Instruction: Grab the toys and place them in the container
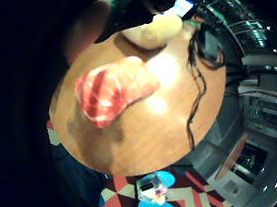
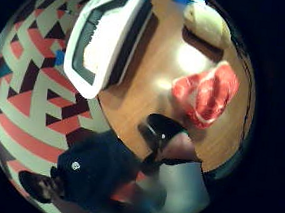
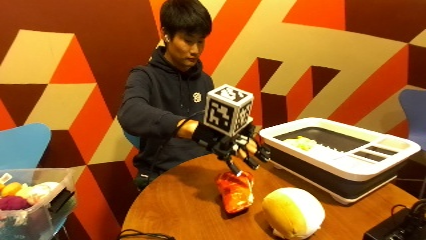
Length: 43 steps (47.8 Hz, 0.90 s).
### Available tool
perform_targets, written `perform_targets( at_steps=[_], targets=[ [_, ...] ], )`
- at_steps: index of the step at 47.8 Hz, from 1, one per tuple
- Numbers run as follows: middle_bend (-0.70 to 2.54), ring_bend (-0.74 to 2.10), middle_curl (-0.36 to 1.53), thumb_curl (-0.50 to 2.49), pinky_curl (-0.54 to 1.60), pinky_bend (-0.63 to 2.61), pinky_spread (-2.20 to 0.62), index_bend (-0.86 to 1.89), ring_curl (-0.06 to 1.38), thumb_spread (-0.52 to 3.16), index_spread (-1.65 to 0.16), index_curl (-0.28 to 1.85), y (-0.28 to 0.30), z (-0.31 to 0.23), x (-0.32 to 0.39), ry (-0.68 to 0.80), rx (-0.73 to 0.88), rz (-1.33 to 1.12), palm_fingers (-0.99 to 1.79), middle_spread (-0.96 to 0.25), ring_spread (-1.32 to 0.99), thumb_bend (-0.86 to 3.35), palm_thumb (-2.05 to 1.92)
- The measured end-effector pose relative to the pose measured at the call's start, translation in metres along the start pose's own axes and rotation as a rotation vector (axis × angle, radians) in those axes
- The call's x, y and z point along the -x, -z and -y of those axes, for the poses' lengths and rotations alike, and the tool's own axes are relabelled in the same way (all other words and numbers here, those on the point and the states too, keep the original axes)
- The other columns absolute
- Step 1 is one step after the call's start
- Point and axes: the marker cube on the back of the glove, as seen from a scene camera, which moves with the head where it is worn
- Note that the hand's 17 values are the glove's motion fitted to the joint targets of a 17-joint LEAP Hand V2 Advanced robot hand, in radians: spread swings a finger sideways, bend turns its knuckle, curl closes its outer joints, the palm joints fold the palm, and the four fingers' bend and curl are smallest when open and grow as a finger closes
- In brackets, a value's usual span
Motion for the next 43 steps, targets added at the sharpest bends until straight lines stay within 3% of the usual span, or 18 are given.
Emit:
perform_targets(
  at_steps=[9,13,16,19,20,23,26,34,43],
  targets=[
    [0.07,0.12,0.21,0.25,0.38,0.76,0.06,0.19,0.14,1.08,-0.31,0.31,-0.076,0.023,-0.018,-0.079,0.134,0.048,-0.25,-0.03,0.00,0.01,0.13],
    [0.05,0.10,0.19,0.25,0.38,0.76,0.07,0.28,0.12,1.10,-0.32,0.34,-0.102,0.023,-0.017,-0.041,0.072,0.087,-0.21,-0.02,0.02,-0.01,0.13],
    [0.10,0.15,0.18,0.28,0.37,0.75,0.07,0.52,0.11,1.24,-0.29,0.41,-0.107,0.026,-0.022,-0.021,-0.096,0.119,0.06,0.00,0.04,0.08,0.26],
    [0.36,0.43,0.24,0.35,0.30,0.64,0.04,0.47,0.15,1.29,-0.25,0.38,-0.109,0.026,-0.021,0.010,-0.269,0.146,0.60,-0.02,-0.02,0.20,0.45],
    [0.38,0.48,0.24,0.37,0.29,0.63,0.03,0.45,0.16,1.29,-0.24,0.37,-0.109,0.026,-0.019,0.019,-0.309,0.153,0.65,-0.03,-0.04,0.23,0.51],
    [0.54,0.71,0.30,0.44,0.30,0.64,-0.12,0.51,0.23,1.15,-0.25,0.41,-0.106,0.027,-0.013,0.037,-0.366,0.150,1.11,-0.07,-0.14,0.29,0.68],
    [0.66,0.86,0.35,0.50,0.34,0.71,-0.18,0.58,0.30,1.04,-0.27,0.47,-0.100,0.026,-0.005,0.055,-0.365,0.112,1.27,-0.10,-0.20,0.32,0.75],
    [0.94,1.12,0.50,0.60,0.44,0.84,-0.27,0.86,0.45,0.79,-0.31,0.67,-0.058,0.007,0.035,0.109,-0.443,0.151,1.18,-0.19,-0.31,0.30,0.76],
    [1.12,1.28,0.63,0.68,0.53,1.01,-0.34,1.05,0.55,0.64,-0.33,0.86,0.035,-0.023,0.088,0.211,-0.619,0.283,1.04,-0.26,-0.38,0.26,0.69]
  ],
)
